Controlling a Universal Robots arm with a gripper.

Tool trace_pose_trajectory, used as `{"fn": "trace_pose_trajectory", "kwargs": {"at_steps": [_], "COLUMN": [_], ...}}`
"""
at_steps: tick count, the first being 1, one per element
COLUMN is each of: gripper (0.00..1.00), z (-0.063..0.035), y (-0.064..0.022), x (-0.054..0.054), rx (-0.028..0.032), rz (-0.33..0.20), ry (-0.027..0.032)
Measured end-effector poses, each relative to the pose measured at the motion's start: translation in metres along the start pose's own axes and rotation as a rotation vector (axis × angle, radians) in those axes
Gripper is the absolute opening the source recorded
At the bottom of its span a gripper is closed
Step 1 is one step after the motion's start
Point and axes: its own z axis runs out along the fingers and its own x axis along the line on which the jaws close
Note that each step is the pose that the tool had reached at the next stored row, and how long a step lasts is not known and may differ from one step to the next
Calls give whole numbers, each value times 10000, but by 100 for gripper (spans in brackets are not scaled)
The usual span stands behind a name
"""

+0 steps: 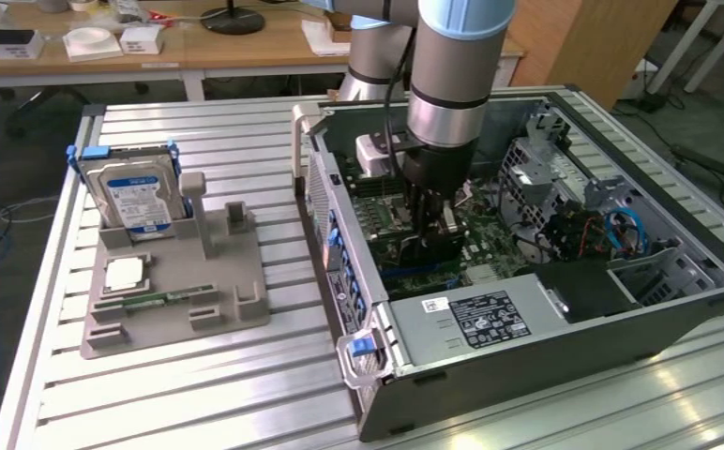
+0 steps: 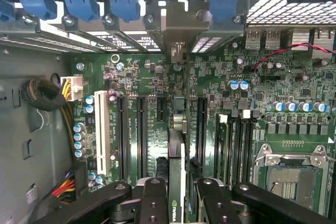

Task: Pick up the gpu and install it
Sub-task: 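Insert the gpu into the slot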

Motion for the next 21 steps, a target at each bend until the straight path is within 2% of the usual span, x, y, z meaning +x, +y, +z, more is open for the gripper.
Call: {"fn": "trace_pose_trajectory", "kwargs": {"at_steps": [11, 21], "gripper": [26, 26], "z": [-8, 37], "y": [0, 8], "x": [-6, -9], "rx": [7, 7], "rz": [1, 2], "ry": [3, 1]}}
